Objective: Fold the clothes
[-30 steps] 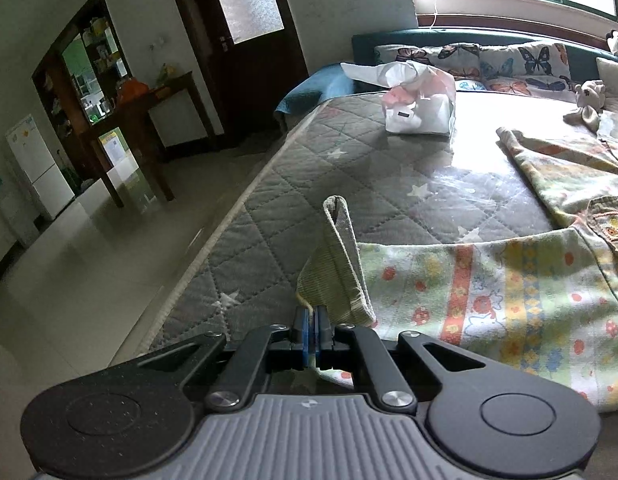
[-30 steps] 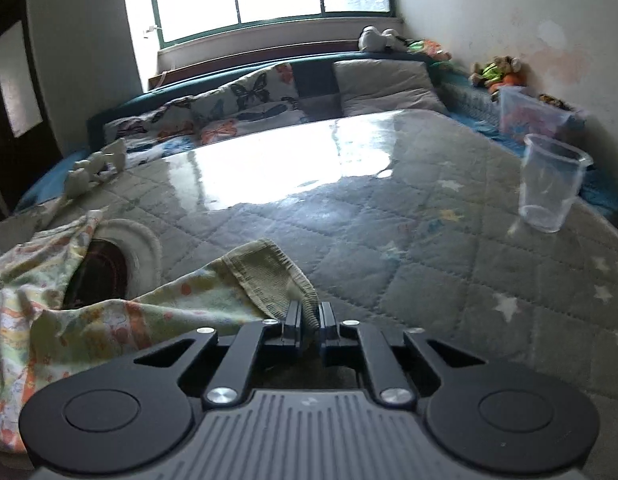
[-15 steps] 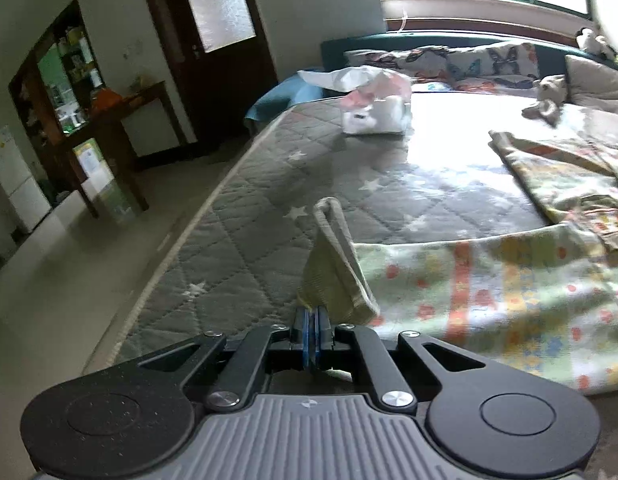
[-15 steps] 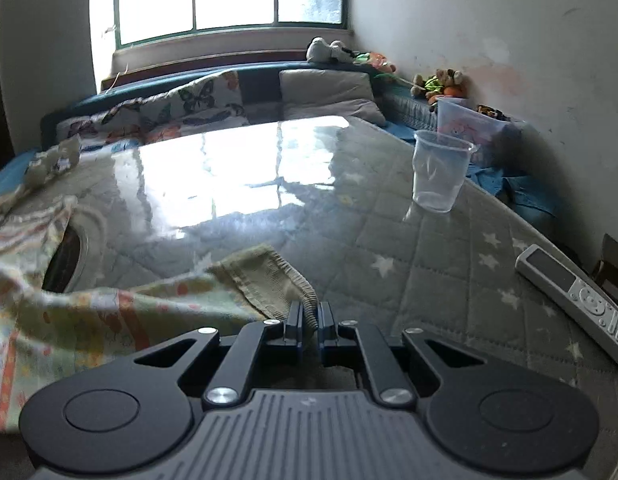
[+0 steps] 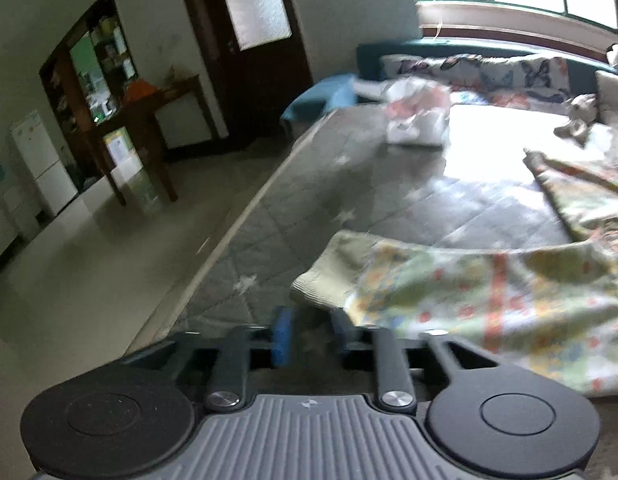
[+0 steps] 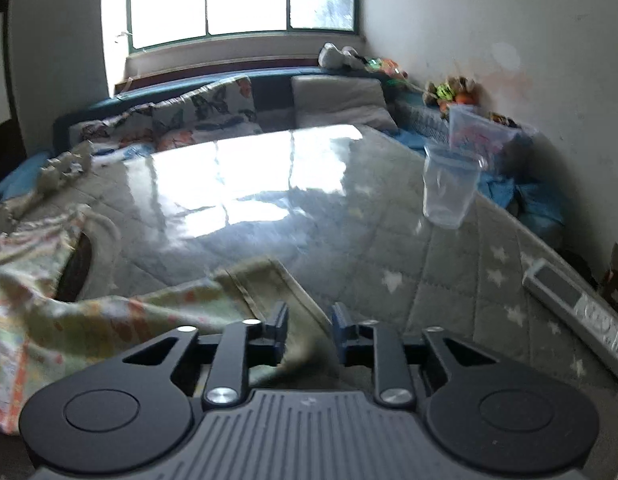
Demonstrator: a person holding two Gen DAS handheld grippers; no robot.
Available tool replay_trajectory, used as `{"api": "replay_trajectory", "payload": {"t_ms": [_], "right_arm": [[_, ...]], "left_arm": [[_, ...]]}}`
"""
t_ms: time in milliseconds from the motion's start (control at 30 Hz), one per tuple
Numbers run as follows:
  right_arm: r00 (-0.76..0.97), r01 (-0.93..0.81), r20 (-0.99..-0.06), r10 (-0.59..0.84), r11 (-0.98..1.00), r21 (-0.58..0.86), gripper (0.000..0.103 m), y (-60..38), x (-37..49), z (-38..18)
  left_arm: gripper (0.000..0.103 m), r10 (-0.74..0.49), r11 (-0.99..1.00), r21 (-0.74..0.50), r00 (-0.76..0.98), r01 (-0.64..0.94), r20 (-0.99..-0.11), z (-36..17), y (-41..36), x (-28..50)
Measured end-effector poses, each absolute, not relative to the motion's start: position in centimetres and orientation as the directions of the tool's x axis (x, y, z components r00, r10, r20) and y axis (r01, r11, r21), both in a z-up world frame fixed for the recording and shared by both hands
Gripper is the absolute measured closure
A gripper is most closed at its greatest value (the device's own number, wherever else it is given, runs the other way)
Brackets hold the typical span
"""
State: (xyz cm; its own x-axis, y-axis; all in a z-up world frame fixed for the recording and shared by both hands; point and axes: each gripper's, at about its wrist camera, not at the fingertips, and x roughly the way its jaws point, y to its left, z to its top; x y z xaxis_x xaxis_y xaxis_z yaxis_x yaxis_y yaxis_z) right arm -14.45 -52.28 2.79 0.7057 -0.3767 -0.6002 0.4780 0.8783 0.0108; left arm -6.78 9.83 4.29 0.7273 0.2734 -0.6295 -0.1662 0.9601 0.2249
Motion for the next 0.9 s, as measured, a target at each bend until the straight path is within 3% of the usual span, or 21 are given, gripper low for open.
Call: {"api": "replay_trajectory", "payload": {"t_ms": [33,167,433,700,900], "right_arm": [[0.715,0.461,-0.597,-0.363,0.887,0.012,0.056,-51.9,-14.4,3.1],[0.765,0.337,-0.596,-0.245,0.941,0.045,0.054,-49.3,-13.4,4.2],[0.783,0.039,-0.622,-0.004,0.998,0.042,0.052,-42.0,-9.8,4.3],[0.752,-0.173,-0.651,0.108,0.984,-0.036,0.052,-35.8,-6.1,3.8],[0.725,-0.242,-0.674,0.140,0.969,-0.059,0.052,-33.5,-3.7,2.4]], "left_arm": [[0.052,0.256,0.964,0.223,0.742,-0.146,-0.620,4.6,9.2,-6.9],[0.047,0.142,0.980,0.196,0.789,-0.028,-0.597,5.8,5.5,-7.5],[0.048,-0.147,0.963,0.097,0.789,0.253,-0.596,6.1,-3.5,-6.8],[0.064,-0.330,0.893,0.048,0.723,0.448,-0.607,5.6,-11.4,-4.5],[0.069,-0.423,0.822,0.031,0.645,0.569,-0.636,3.7,-16.2,-3.7]]}}
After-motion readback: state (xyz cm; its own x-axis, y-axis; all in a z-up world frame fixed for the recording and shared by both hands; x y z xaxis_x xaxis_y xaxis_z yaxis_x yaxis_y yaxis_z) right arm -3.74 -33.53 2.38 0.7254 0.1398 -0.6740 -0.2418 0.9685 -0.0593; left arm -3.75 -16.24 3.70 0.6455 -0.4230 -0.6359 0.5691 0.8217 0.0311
